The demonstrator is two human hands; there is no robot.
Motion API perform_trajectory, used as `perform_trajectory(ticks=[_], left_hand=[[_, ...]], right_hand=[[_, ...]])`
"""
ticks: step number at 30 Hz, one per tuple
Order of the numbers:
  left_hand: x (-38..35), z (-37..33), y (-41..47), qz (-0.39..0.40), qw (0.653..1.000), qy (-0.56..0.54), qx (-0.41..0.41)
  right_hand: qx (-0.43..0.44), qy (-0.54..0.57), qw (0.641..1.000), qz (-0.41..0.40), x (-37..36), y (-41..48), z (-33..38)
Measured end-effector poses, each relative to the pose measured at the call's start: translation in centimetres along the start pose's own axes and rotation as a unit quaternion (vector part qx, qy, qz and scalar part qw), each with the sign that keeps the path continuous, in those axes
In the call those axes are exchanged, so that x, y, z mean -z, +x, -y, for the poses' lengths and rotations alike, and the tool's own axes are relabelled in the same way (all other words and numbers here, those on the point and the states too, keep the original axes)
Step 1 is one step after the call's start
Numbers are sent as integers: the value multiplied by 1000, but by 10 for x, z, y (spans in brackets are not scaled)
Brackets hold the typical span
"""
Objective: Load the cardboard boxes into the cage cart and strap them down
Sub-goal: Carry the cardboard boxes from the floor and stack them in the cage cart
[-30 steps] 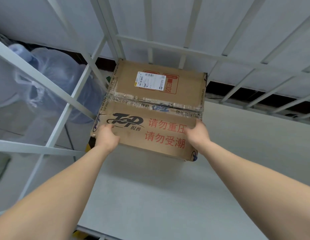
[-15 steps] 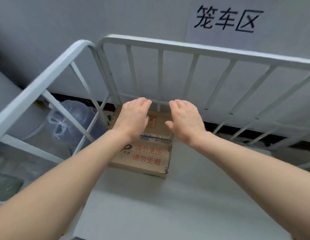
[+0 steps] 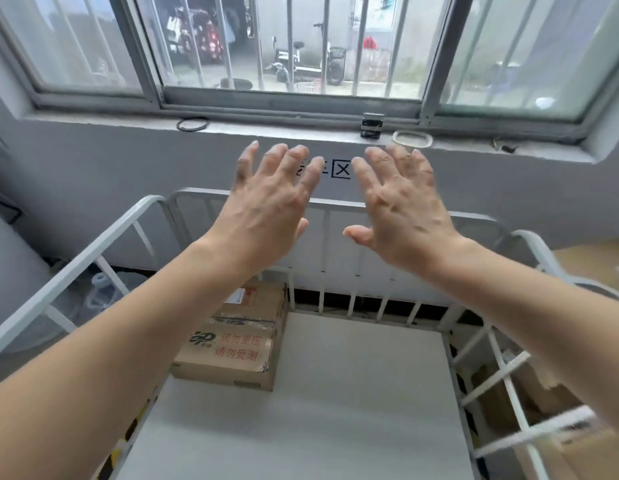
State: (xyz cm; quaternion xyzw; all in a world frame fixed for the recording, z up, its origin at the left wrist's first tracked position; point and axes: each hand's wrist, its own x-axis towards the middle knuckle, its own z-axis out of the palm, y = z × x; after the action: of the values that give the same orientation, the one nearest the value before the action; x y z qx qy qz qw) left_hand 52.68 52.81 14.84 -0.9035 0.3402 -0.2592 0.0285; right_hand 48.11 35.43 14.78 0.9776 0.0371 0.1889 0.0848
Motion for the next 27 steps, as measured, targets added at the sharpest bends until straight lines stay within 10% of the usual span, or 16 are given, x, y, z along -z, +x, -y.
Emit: perform_trajectory(ticks=[13, 27], left_hand=[[97, -177, 40, -158, 970, -74, -170], [101, -477, 19, -104, 858, -279, -419]], right_hand=[[-201, -118, 971, -47, 110, -174, -113], [-562, -176, 804, 84, 138, -471, -229]])
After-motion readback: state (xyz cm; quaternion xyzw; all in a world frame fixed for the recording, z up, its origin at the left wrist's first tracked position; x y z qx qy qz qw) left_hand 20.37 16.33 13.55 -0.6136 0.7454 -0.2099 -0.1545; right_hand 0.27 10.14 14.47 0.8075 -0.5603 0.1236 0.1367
